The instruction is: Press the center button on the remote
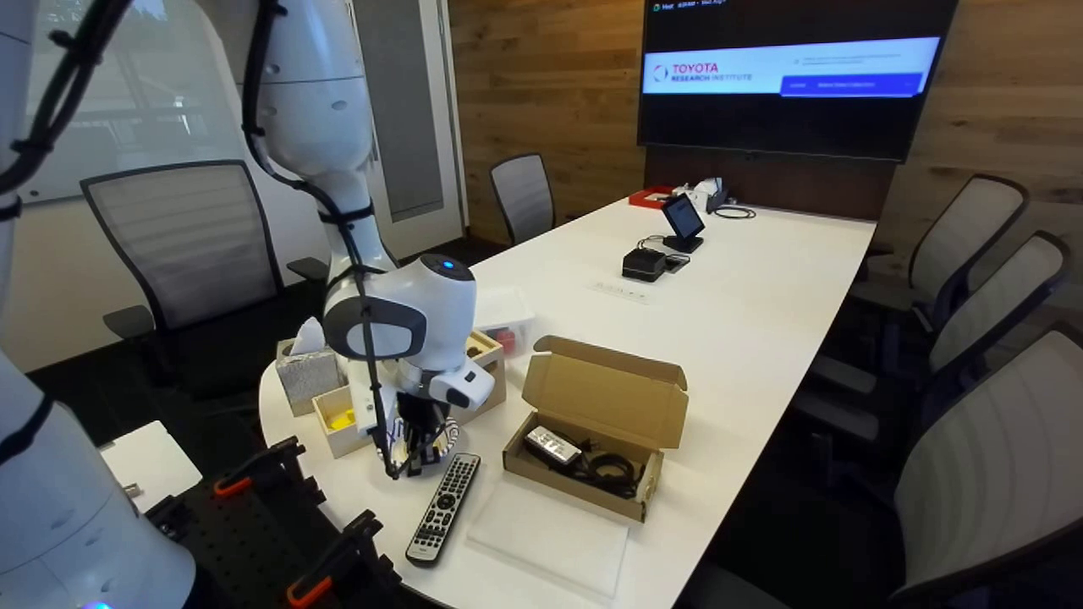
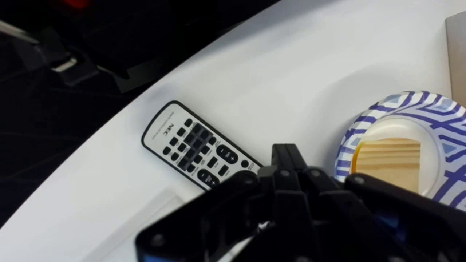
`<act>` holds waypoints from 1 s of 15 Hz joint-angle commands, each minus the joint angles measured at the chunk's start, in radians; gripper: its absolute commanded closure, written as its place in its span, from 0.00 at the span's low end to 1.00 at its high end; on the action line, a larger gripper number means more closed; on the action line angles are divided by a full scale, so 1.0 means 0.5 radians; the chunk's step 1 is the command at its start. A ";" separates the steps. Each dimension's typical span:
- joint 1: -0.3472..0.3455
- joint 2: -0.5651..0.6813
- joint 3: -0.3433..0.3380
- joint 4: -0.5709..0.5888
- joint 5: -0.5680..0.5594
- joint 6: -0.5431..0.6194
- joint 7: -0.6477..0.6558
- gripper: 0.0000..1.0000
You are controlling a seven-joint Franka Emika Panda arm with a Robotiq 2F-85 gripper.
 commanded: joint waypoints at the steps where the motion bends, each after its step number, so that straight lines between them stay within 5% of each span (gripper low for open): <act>1: -0.053 0.149 0.004 0.140 -0.089 0.030 0.118 1.00; 15: -0.083 0.397 -0.022 0.326 -0.235 -0.027 0.256 1.00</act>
